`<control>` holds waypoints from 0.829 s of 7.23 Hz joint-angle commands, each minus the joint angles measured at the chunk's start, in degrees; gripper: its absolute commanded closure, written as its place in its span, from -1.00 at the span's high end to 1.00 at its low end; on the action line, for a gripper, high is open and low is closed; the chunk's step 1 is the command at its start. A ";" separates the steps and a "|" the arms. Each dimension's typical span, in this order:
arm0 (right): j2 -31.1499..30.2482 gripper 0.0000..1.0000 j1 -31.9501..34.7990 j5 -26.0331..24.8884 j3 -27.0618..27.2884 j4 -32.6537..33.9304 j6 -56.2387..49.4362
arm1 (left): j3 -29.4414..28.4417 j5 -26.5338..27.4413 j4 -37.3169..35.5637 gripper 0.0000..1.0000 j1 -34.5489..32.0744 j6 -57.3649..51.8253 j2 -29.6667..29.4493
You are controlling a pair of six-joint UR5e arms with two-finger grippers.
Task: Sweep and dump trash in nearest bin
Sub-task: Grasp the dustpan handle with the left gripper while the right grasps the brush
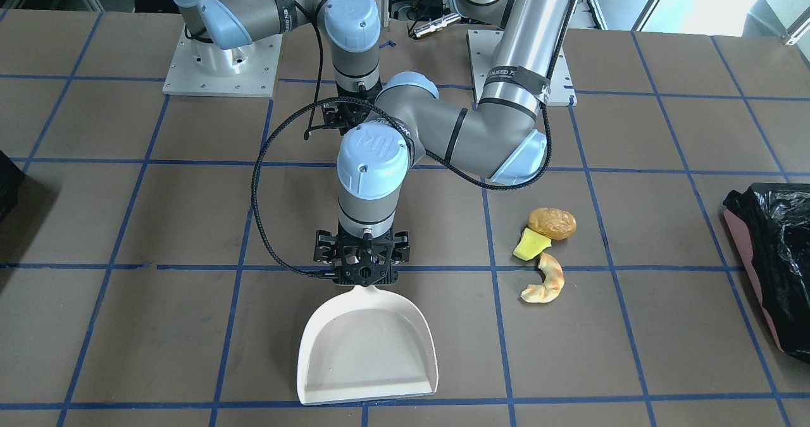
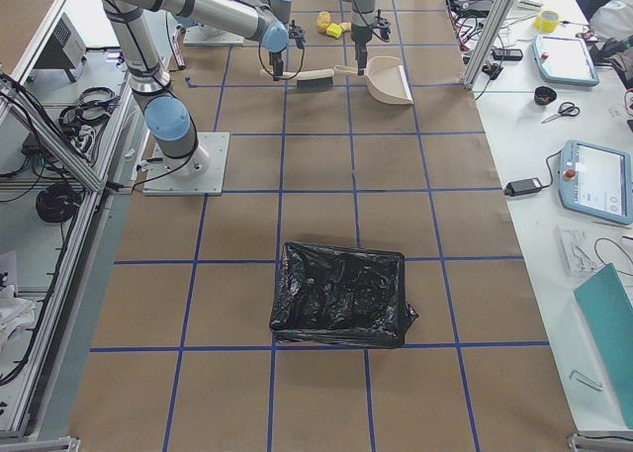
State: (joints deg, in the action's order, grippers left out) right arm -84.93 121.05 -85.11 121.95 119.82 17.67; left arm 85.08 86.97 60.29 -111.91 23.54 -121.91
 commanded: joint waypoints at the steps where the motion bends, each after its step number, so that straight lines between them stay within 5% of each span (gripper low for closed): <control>1: 1.68 0.74 0.59 -0.06 0.04 0.15 0.00 | 0.26 -0.05 3.93 0.89 -0.42 -0.08 -0.18; 2: 1.78 0.71 0.94 -0.06 0.13 0.50 0.00 | 0.26 0.13 5.87 0.55 -0.42 -0.34 0.43; 3: 1.78 0.67 0.95 -0.06 0.13 0.41 0.00 | 0.26 0.04 6.15 0.52 -0.50 -0.34 0.53; 5: 1.87 0.29 0.95 -0.06 0.39 0.41 0.00 | 0.26 -0.31 6.15 0.18 -0.59 0.27 -0.26; 6: 1.87 -0.14 0.95 -0.06 0.39 0.24 0.00 | 0.26 -0.40 6.15 0.06 -0.59 0.36 0.09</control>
State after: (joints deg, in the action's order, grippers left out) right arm -83.08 121.99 -85.17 122.28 120.17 17.67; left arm 85.34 86.73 66.40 -112.48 23.65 -121.87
